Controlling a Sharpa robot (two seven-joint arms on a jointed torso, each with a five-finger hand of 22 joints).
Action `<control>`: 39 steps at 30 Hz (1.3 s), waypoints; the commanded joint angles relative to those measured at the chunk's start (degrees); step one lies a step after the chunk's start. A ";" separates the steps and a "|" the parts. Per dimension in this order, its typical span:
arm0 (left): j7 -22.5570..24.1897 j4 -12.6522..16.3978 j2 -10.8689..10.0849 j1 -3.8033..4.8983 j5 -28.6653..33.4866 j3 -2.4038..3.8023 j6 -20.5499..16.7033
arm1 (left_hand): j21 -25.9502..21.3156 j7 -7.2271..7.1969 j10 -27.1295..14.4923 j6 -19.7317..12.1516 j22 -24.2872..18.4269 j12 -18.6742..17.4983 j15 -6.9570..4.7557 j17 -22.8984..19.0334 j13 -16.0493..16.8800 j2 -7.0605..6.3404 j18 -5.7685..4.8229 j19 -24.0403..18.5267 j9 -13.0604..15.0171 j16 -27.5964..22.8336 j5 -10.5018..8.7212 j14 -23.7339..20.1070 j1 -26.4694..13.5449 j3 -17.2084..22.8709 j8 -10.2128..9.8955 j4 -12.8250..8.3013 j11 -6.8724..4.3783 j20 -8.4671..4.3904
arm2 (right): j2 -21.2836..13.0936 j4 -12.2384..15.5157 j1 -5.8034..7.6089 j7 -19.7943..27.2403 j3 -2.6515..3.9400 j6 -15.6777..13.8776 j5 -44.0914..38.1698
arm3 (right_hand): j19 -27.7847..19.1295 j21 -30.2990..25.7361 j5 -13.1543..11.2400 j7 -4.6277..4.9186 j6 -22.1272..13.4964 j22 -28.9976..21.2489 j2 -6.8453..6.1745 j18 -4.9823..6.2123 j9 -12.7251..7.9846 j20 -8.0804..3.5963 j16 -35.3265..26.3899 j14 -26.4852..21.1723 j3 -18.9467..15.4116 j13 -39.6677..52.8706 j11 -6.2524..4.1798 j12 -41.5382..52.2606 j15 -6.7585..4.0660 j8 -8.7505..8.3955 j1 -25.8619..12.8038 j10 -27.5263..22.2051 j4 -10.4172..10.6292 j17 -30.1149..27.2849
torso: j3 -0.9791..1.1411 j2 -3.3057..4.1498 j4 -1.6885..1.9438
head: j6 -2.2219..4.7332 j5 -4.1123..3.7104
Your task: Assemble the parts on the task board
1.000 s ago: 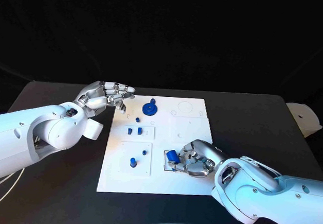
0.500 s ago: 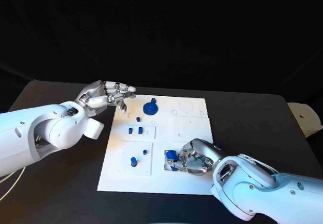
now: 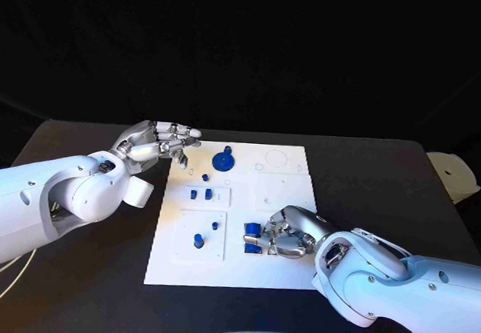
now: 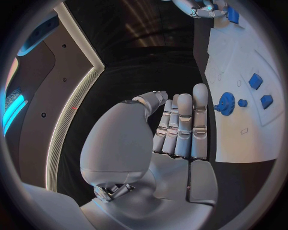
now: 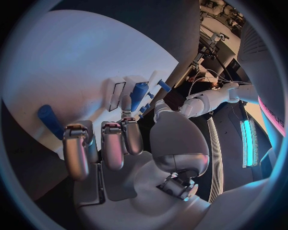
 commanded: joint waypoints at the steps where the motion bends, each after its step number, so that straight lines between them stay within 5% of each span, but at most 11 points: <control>1: -0.03 0.22 -0.01 0.03 0.27 0.03 1.27 | -0.24 -0.26 -0.59 -0.03 -0.05 0.28 -0.08 -0.08 0.07 0.06 0.89 0.17 0.02 0.29 0.35 -0.47 -0.53 -0.13 0.13 -0.17 0.01 0.35 | -0.29 0.43 -0.04 0.15 -0.01 0.20 -2.19 | 6.10 0.26 1.05 -0.05 -0.30 15.08 0.50 -0.81 0.15 -0.29 0.08 4.94 -0.69 8.18 -0.15 -0.31 -0.22 0.43 0.17 0.75 -0.13 10.50 | 0.00 -0.01 -0.02 | 0.04 -0.02; 6: -0.03 0.24 -0.10 0.03 0.27 0.03 1.24 | -0.24 -0.26 -0.59 -0.03 -0.05 0.28 -0.08 -0.08 0.07 0.06 0.89 0.17 0.02 0.29 0.35 -0.47 -0.53 -0.13 0.13 -0.17 0.01 0.35 | -1.36 1.40 -0.05 0.96 -0.01 -0.18 -2.61 | 6.10 0.26 3.06 -0.09 -0.32 15.08 1.56 -0.81 0.31 -0.30 0.13 4.97 -1.59 8.38 -0.20 -0.16 -0.26 0.59 2.26 0.90 -0.20 10.61 | 0.02 -0.05 -0.03 | 0.10 0.03; 11: -0.02 0.23 -0.18 0.03 0.27 0.03 1.22 | -0.24 -0.26 -0.59 -0.03 -0.05 0.28 -0.08 -0.08 0.07 0.06 0.89 0.17 0.02 0.29 0.35 -0.47 -0.53 -0.13 0.13 -0.17 0.01 0.35 | -2.82 2.58 -0.05 2.44 0.00 0.12 -2.76 | 6.10 0.26 8.38 -0.28 -0.47 15.08 2.79 -0.81 0.33 -0.45 0.31 5.05 -1.69 8.78 -0.36 0.16 -0.43 0.52 11.34 1.19 -0.73 10.99 | 0.01 -0.05 -0.08 | 0.15 -0.05; 21: 0.08 0.18 -0.15 0.02 0.27 0.03 1.18 | -0.24 -0.26 -0.59 -0.03 -0.05 0.28 -0.08 -0.08 0.07 0.06 0.89 0.17 0.02 0.29 0.35 -0.47 -0.53 -0.13 0.13 -0.17 0.01 0.35 | -5.37 3.35 -0.03 3.48 0.03 -0.71 -2.80 | 6.10 0.26 7.85 -0.10 -0.76 15.08 2.51 -0.81 -0.46 -0.49 0.40 5.08 -1.90 9.05 -0.30 0.28 -0.39 -0.47 18.76 1.34 -0.51 11.19 | 0.02 -0.07 -0.03 | 0.24 -0.38; 28: 0.14 0.11 -0.19 0.02 0.27 0.03 1.09 | -0.24 -0.26 -0.59 -0.03 -0.05 0.28 -0.08 -0.08 0.07 0.06 0.89 0.17 0.02 0.29 0.35 -0.47 -0.53 -0.13 0.13 -0.17 0.01 0.35 | -10.26 3.68 1.82 5.08 0.14 -3.27 -1.84 | 6.10 0.26 8.32 0.93 -2.64 15.08 2.34 -0.81 -1.68 -0.05 0.01 4.88 -2.39 8.09 0.53 -1.62 0.26 -2.70 20.73 0.42 -0.47 10.34 | 0.03 -0.04 -0.07 | 0.46 -1.14; 39: 0.26 0.20 -0.05 0.01 0.27 0.02 1.19 | -0.24 -0.26 -0.59 -0.03 -0.05 0.28 -0.08 -0.08 0.07 0.06 0.89 0.17 0.02 0.29 0.35 -0.47 -0.53 -0.13 0.13 -0.17 0.01 0.35 | -15.90 2.67 2.62 4.60 -0.16 -0.69 -6.70 | 6.10 0.26 7.92 1.20 -2.10 15.08 2.45 -0.81 -2.15 0.34 -0.18 4.79 -3.29 7.63 0.86 -2.55 0.62 -3.37 20.62 0.00 -0.29 10.00 | 0.11 -0.01 -0.12 | 0.73 -2.41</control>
